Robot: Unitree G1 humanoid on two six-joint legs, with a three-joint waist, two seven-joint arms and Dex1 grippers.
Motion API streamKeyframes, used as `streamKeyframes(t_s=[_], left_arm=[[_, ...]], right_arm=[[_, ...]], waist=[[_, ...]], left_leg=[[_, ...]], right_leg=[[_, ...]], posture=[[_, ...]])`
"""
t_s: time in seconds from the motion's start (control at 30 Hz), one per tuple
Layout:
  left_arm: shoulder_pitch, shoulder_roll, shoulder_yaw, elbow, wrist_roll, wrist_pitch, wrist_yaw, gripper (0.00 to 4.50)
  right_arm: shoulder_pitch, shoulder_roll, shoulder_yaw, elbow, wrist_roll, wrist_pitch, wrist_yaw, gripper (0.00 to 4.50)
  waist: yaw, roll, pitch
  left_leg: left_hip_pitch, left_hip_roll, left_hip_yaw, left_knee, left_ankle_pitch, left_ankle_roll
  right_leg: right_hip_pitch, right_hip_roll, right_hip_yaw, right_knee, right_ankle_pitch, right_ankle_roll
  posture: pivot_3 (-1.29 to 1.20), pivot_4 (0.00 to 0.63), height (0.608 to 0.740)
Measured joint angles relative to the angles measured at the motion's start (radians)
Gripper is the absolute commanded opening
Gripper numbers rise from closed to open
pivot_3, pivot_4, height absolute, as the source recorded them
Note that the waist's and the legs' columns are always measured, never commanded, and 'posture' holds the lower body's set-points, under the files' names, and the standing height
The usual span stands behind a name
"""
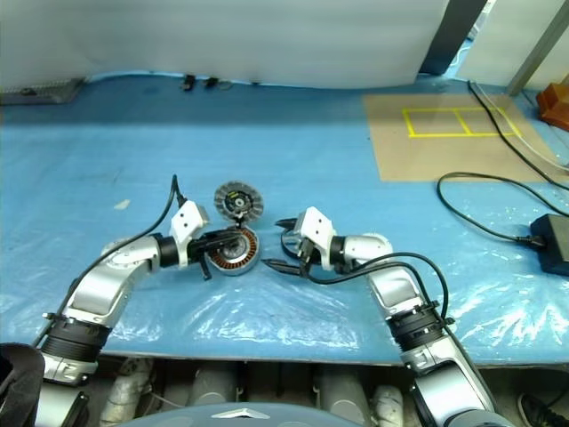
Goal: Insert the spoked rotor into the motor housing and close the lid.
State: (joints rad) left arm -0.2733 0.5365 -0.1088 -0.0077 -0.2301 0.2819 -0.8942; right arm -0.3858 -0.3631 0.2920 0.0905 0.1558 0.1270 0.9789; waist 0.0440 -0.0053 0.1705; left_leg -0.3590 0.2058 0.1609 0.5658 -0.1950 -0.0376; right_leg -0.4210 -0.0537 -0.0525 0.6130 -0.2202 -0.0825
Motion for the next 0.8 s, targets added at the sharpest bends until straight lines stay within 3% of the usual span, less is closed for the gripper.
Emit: streamKeyframes(t_s=[0.8], left_arm=[[0.028, 0.069, -0.002, -0.076, -0.054, 0.108, -0.061, 0.03]], right_arm=[[0.000, 0.000, 0.000, 0.000, -0.006, 0.000, 0.000, 4.50]], waist=[[0.000, 0.000, 0.000]], left_leg=[[0.001, 0.000, 0.000, 0.000, 0.000, -0.001]], right_leg=[[0.000, 0.000, 0.000, 0.000, 0.000, 0.000]], posture=[[0.00, 0.150, 0.740]])
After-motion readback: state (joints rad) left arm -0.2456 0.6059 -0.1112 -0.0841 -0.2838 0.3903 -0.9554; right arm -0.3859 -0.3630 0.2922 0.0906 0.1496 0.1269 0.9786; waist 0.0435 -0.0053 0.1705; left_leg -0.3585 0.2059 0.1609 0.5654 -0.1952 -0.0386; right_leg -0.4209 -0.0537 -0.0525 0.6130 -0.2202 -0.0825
